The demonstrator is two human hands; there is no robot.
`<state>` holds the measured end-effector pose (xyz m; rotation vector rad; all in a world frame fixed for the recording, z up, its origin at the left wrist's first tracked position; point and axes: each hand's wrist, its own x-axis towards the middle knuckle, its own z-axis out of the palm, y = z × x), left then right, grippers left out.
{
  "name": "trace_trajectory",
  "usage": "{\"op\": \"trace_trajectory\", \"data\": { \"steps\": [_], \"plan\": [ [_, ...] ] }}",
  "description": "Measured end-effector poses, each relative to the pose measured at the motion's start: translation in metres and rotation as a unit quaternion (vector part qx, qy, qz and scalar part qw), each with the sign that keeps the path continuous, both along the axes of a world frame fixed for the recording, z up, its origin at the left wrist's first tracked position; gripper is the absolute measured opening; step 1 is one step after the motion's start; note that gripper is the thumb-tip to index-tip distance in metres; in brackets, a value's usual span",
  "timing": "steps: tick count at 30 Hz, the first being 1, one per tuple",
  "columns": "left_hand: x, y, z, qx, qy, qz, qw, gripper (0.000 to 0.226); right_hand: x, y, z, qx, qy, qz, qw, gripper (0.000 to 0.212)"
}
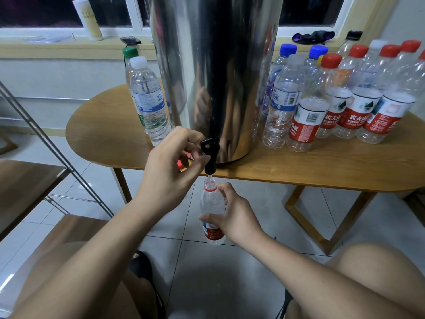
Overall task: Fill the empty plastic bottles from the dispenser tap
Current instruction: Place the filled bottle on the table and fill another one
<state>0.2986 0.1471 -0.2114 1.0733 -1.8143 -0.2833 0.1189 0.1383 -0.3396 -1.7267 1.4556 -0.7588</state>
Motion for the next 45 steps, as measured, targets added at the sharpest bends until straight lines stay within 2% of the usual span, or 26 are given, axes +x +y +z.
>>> {"op": "trace_trajectory", "data": {
  "steps": [21,26,34,40,45],
  "plan": [
    [0.001,-0.003,-0.003,0.002,0.01,-0.003,1.0,0.027,0.0,0.002,0.003,-0.006,0.004,0.005,1.0,0.07],
    [0.002,-0.003,-0.005,0.023,0.038,-0.008,0.999,0.029,0.0,0.003,0.005,-0.009,0.014,0.008,1.0,0.072],
    [0.006,-0.004,-0.005,0.033,0.037,-0.008,0.999,0.029,0.0,0.004,0.009,-0.004,0.016,0.009,1.0,0.07],
    [0.021,-0.007,-0.002,0.058,0.009,-0.006,0.998,0.02,-0.003,0.008,0.012,0.002,0.002,0.006,1.0,0.069],
    [0.043,-0.022,-0.016,0.085,-0.067,0.072,0.992,0.023,-0.008,0.014,0.014,-0.001,-0.013,0.011,1.0,0.071]
  ]
}}
